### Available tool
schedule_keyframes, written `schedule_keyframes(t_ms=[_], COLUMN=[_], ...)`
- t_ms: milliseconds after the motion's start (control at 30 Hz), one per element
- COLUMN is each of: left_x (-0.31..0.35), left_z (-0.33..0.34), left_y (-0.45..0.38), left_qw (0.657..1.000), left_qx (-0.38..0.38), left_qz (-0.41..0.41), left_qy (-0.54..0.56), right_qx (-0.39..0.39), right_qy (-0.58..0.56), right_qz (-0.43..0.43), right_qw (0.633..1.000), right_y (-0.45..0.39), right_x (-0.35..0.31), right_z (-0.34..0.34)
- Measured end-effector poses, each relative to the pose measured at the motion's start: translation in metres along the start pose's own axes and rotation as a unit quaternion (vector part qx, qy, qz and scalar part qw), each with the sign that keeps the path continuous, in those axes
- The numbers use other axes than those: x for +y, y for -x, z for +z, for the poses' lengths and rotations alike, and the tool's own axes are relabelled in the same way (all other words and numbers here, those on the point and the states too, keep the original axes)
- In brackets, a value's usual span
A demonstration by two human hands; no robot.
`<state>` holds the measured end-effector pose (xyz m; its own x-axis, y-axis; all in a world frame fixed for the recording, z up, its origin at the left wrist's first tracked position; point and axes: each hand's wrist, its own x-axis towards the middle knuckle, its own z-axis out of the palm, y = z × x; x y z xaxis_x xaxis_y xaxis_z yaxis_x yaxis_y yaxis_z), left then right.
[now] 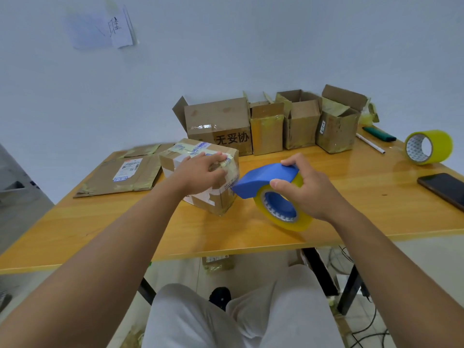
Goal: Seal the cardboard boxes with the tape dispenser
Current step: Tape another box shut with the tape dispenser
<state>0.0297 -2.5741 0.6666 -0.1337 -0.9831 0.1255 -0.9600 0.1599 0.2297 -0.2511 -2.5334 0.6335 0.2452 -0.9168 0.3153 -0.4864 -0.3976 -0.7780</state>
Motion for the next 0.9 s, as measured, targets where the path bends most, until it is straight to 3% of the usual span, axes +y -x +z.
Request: schedule_keyframes(t_ms=[100,200,300,400,533,767,900], left_x=[0.014,0.025,0.024,0.019,0.019,0.011,-0.009], left_z=[0.009,0.028,0.037,0.037,0.038,0.025,0.011], left_y=[-0.002,-0.005,-0.008,-0.01,-0.009,-0.004,0.004], left_qw=[0.997,0.985,0.979,0.979,0.979,0.986,0.986], left_qx=[0.069,0.163,0.197,0.194,0.187,0.145,0.098], left_qz=[-0.036,-0.025,-0.011,-0.011,-0.012,0.02,0.063], left_qy=[0.02,-0.045,-0.053,-0.053,-0.078,-0.078,-0.117], right_qx=[-0.005,-0.012,-0.001,0.014,-0.024,0.164,0.222], right_qy=[0.029,0.04,0.035,0.039,0.104,0.019,-0.025], right_qz=[-0.001,0.005,0.012,0.022,0.061,0.053,0.04], right_qw=[1.0,0.999,0.999,0.999,0.992,0.985,0.974], right_y=[-0.013,-0.024,-0.032,-0.038,-0.036,-0.021,-0.019], right_x=[-0.002,-0.004,-0.01,-0.017,-0.015,0.012,0.021], right_z=[0.01,0.015,0.018,0.018,0.028,0.023,0.031])
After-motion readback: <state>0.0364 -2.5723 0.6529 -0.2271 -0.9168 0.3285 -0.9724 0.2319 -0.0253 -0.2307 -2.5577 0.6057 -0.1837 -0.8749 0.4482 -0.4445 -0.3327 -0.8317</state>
